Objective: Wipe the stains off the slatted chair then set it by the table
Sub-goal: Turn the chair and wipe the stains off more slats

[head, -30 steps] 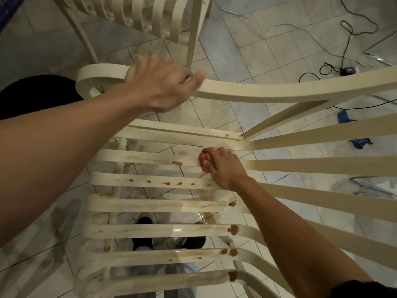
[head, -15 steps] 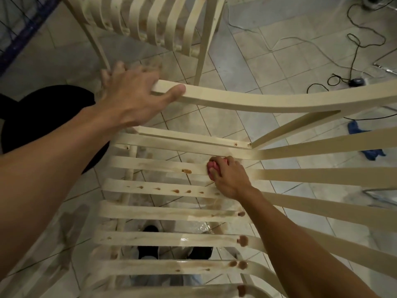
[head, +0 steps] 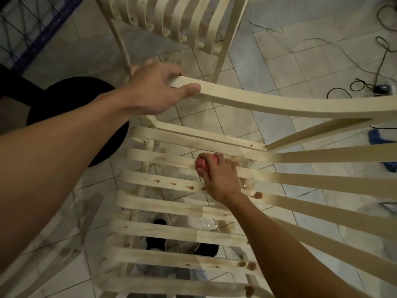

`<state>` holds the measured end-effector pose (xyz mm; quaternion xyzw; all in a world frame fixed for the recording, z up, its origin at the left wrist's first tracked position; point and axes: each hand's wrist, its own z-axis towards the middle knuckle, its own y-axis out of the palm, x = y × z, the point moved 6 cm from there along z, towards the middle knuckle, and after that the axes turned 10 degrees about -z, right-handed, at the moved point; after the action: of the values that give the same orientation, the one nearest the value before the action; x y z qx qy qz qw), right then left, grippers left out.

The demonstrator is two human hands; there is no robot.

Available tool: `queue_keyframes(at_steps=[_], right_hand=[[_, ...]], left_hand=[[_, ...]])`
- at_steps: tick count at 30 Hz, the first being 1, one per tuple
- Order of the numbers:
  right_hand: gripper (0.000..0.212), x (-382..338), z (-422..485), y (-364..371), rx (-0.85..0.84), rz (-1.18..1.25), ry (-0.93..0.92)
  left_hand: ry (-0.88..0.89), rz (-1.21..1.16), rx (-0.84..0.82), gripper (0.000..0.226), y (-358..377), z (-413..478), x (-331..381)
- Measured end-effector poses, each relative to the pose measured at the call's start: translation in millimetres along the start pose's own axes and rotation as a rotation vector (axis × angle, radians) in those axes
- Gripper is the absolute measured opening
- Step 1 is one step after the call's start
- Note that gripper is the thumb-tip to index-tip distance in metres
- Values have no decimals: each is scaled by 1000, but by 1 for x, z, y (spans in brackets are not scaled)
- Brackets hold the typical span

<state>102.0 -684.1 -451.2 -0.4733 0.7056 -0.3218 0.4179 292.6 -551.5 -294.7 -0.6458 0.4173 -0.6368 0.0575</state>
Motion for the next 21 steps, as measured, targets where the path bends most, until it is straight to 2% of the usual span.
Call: queue_keyframes(at_steps=[7, 14, 21], right_hand=[[35, 39, -2, 0, 6, -28, 118], [35, -6, 10, 3, -94, -59, 113], [38, -50, 19, 9, -89, -82, 91]], left_hand=[[-50, 3, -5, 41, 1, 2, -6], [6, 135, 75, 42, 3, 2, -6], [27, 195, 113, 44, 4, -1, -4]])
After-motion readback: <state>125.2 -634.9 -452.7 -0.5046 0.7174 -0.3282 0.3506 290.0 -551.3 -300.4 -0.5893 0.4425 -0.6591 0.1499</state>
